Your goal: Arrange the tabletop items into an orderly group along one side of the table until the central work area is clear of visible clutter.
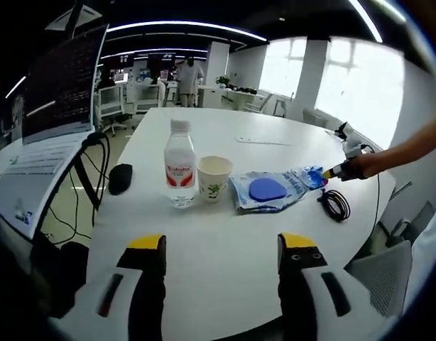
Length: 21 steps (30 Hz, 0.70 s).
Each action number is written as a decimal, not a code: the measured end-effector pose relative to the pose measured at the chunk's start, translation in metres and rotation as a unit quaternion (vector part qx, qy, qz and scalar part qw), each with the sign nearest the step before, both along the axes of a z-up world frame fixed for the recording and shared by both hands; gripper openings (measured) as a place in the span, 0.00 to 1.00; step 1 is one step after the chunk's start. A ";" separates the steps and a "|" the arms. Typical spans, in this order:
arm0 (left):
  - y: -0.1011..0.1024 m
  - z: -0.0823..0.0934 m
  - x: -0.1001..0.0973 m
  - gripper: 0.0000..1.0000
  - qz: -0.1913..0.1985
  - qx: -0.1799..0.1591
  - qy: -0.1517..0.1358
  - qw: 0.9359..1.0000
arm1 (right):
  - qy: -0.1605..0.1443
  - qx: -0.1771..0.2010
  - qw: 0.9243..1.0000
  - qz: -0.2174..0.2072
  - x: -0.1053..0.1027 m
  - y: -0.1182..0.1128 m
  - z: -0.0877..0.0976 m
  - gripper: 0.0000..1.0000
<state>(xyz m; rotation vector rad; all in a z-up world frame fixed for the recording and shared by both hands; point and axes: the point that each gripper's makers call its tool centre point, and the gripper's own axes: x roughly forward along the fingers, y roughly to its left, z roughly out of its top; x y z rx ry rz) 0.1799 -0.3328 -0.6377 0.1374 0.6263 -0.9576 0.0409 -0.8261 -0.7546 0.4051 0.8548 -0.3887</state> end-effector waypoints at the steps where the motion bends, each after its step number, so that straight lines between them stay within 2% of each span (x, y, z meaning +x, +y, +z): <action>1: 0.000 0.000 0.000 0.65 -0.002 0.001 0.000 1.000 | -0.001 -0.001 1.000 -0.001 0.001 -0.001 0.000 0.01; 3: -0.003 0.006 -0.004 0.65 -0.006 0.002 0.002 1.000 | -0.005 0.000 1.000 -0.001 0.003 -0.003 -0.002 0.01; 5: 0.002 -0.002 0.003 0.65 -0.007 0.003 0.003 1.000 | -0.009 0.001 1.000 0.010 0.005 0.000 -0.003 0.01; 11: -0.001 0.002 0.002 0.64 -0.006 0.002 0.003 1.000 | -0.011 -0.006 1.000 0.021 0.003 0.009 0.000 0.00; 14: 0.001 0.000 0.004 0.64 -0.004 0.001 0.003 1.000 | -0.011 -0.002 1.000 0.019 -0.002 0.015 -0.001 0.01; 21: 0.001 0.000 -0.005 0.64 -0.001 -0.001 0.007 1.000 | -0.012 -0.004 1.000 0.009 -0.012 0.015 -0.001 0.01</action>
